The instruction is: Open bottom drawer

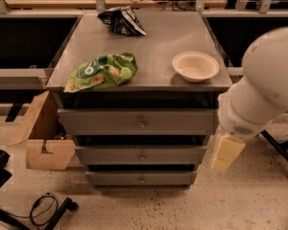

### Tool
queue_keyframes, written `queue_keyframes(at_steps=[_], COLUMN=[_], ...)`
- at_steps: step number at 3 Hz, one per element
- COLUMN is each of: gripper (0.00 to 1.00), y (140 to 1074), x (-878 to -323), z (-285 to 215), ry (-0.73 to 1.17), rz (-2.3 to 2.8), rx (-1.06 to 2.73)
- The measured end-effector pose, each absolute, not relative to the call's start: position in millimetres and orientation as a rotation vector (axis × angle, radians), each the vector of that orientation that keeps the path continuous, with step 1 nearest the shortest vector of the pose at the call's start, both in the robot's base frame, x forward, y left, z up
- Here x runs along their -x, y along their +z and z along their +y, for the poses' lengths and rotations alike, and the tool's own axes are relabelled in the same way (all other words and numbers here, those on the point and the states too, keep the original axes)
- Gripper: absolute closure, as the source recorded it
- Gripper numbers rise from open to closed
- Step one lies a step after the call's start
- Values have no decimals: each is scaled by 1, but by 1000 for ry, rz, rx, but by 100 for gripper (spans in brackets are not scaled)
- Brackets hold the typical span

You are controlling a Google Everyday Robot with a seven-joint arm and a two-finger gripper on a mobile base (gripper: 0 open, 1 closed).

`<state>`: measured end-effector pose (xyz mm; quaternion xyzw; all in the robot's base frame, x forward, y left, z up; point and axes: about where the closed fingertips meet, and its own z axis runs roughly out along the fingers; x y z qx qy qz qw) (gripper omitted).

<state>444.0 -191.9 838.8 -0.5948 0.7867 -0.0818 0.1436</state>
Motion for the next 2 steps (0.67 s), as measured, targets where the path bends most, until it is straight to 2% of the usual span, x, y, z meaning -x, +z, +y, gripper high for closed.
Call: queue_keyframes(at_steps=[2], gripper=[0], y=[672], x=[-450], z=[-176], ry=[-346], rz=[2310], rx=[1788])
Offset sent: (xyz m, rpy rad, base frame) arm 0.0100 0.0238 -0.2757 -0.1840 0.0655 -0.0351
